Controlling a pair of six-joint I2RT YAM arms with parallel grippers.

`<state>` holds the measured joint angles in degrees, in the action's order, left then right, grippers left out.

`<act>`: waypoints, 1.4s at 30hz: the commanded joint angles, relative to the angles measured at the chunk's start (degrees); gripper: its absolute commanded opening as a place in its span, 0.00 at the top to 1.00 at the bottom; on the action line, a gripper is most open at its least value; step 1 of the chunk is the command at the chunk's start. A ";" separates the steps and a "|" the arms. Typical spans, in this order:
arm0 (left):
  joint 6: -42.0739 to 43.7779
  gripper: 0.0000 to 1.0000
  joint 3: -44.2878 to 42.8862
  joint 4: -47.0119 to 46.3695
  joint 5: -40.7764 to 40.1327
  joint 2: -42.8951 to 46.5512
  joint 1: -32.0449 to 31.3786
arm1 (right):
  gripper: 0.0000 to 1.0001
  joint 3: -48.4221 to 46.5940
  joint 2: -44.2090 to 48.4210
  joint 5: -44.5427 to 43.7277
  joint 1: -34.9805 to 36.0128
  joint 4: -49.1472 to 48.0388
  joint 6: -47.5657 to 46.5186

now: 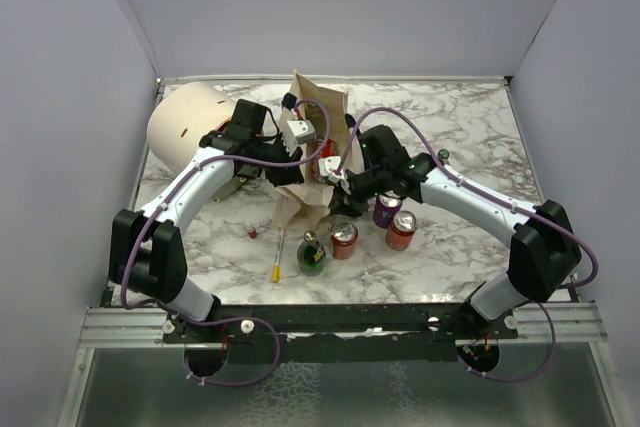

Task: Place the beverage into the canvas bag
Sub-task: Pick up the drink from the canvas bag.

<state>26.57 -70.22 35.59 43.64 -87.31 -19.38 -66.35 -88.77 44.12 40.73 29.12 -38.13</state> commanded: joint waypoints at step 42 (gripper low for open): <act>-38.68 0.45 -19.30 -5.01 -28.99 -21.66 -7.43 | 0.65 -7.12 7.34 -4.09 -1.48 1.99 8.86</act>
<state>-10.39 -91.42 28.95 20.45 -107.44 -26.30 -73.84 -84.29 41.39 39.99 32.23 -30.15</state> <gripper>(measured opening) 0.527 0.347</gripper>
